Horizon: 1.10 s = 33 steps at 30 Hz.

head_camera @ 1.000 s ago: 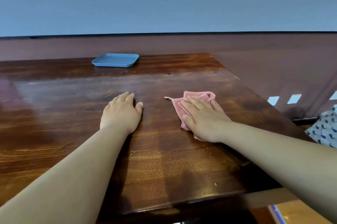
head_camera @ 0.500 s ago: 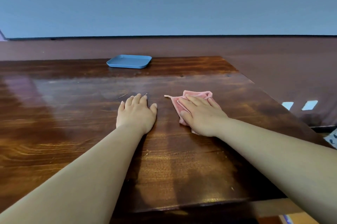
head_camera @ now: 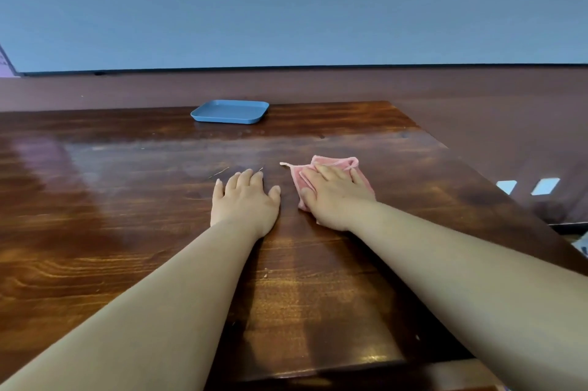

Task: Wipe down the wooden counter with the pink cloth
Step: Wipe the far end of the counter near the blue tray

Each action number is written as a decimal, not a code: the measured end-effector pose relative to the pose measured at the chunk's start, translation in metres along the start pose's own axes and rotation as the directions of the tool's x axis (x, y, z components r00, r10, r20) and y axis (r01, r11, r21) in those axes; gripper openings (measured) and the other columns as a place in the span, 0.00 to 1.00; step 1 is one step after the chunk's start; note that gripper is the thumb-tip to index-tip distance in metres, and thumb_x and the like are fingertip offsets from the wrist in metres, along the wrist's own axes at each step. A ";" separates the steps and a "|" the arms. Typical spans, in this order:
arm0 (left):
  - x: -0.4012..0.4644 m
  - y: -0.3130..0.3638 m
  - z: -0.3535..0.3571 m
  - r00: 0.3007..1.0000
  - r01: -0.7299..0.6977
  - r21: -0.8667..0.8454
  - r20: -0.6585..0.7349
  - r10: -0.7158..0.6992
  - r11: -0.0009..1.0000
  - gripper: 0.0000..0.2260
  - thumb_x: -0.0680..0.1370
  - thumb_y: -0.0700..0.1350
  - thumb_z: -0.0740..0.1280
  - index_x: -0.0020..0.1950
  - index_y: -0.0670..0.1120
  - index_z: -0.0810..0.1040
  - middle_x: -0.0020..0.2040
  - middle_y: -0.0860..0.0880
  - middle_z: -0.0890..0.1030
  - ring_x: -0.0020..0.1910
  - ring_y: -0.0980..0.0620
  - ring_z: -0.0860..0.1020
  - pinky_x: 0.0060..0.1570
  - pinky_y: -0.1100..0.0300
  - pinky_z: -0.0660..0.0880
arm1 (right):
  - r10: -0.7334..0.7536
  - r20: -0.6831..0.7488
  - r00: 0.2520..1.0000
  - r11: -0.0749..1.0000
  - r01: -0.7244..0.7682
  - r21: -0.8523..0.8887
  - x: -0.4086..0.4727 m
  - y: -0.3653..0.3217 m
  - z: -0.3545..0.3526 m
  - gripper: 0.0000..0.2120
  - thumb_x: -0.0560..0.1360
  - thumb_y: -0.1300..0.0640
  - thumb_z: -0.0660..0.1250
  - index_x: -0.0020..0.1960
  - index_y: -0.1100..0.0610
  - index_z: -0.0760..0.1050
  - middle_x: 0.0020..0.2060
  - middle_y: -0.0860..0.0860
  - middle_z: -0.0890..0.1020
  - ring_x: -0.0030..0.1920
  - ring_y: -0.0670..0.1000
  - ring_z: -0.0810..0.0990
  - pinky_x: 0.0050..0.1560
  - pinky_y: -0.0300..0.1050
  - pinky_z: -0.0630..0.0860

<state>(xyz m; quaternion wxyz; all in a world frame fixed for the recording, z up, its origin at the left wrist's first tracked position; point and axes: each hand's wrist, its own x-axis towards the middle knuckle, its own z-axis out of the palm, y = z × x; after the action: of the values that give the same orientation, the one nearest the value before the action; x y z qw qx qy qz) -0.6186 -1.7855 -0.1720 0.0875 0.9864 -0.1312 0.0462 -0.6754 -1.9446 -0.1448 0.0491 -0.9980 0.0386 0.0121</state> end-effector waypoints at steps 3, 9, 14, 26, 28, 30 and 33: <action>0.010 -0.005 -0.013 0.998 -0.028 0.092 0.065 0.022 0.995 0.27 0.80 0.63 0.47 0.75 0.52 0.63 0.76 0.50 0.64 0.75 0.48 0.61 0.73 0.45 0.40 | -0.089 0.009 0.996 0.996 0.089 0.013 -0.018 -0.001 0.013 0.27 0.83 0.43 0.45 0.81 0.47 0.53 0.82 0.46 0.52 0.81 0.50 0.48 0.78 0.58 0.44; 0.021 -0.024 -0.030 0.999 -0.034 0.080 -0.013 0.035 0.996 0.22 0.82 0.59 0.52 0.73 0.52 0.67 0.73 0.50 0.69 0.72 0.49 0.65 0.74 0.47 0.43 | -0.130 -0.024 0.991 0.991 0.131 0.029 -0.007 -0.004 0.013 0.25 0.83 0.43 0.45 0.79 0.45 0.57 0.80 0.46 0.57 0.79 0.50 0.53 0.77 0.55 0.47; 0.010 -0.049 -0.014 0.994 0.092 0.022 -0.054 -0.090 0.996 0.26 0.82 0.59 0.48 0.78 0.49 0.59 0.78 0.50 0.57 0.77 0.50 0.52 0.75 0.48 0.45 | -0.099 -0.017 0.995 0.994 0.100 0.055 0.009 -0.018 0.012 0.24 0.83 0.44 0.46 0.78 0.49 0.59 0.79 0.49 0.58 0.79 0.52 0.53 0.77 0.60 0.46; 0.008 -0.052 -0.005 0.990 0.137 0.006 -0.021 -0.137 0.991 0.29 0.81 0.61 0.44 0.79 0.49 0.53 0.80 0.51 0.51 0.78 0.51 0.47 0.75 0.48 0.45 | -0.118 0.020 0.993 0.992 0.117 0.045 0.022 -0.036 0.011 0.26 0.84 0.45 0.47 0.81 0.48 0.53 0.82 0.49 0.51 0.81 0.51 0.47 0.78 0.59 0.42; 0.007 -0.053 -0.002 0.991 0.134 0.012 -0.021 -0.133 0.991 0.29 0.81 0.61 0.44 0.79 0.49 0.53 0.80 0.51 0.51 0.78 0.51 0.47 0.75 0.47 0.45 | -0.187 0.054 0.981 0.982 0.185 0.043 0.007 -0.033 0.021 0.28 0.83 0.42 0.46 0.82 0.47 0.50 0.82 0.48 0.48 0.81 0.49 0.43 0.78 0.58 0.38; 0.009 -0.054 -0.001 0.991 0.133 0.013 -0.021 -0.133 0.991 0.29 0.81 0.61 0.43 0.79 0.49 0.53 0.80 0.51 0.51 0.78 0.51 0.47 0.75 0.47 0.44 | -0.229 0.041 0.972 0.973 0.228 0.045 0.001 -0.030 0.022 0.29 0.83 0.41 0.44 0.82 0.46 0.49 0.82 0.48 0.48 0.81 0.48 0.42 0.77 0.57 0.38; 0.009 -0.053 -0.003 0.990 0.141 0.006 -0.004 -0.141 0.990 0.29 0.81 0.61 0.44 0.79 0.49 0.52 0.80 0.51 0.50 0.78 0.51 0.46 0.75 0.47 0.44 | -0.209 0.041 0.977 0.978 0.208 0.007 0.018 -0.038 0.011 0.27 0.84 0.45 0.45 0.82 0.47 0.51 0.82 0.49 0.51 0.81 0.50 0.47 0.78 0.57 0.43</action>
<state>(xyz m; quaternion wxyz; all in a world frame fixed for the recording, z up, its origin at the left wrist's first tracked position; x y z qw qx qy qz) -0.5957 -1.7374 -0.1768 0.0878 0.9934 -0.0611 0.0419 -0.6544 -1.9077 -0.1524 0.0523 -0.9960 -0.0673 0.0274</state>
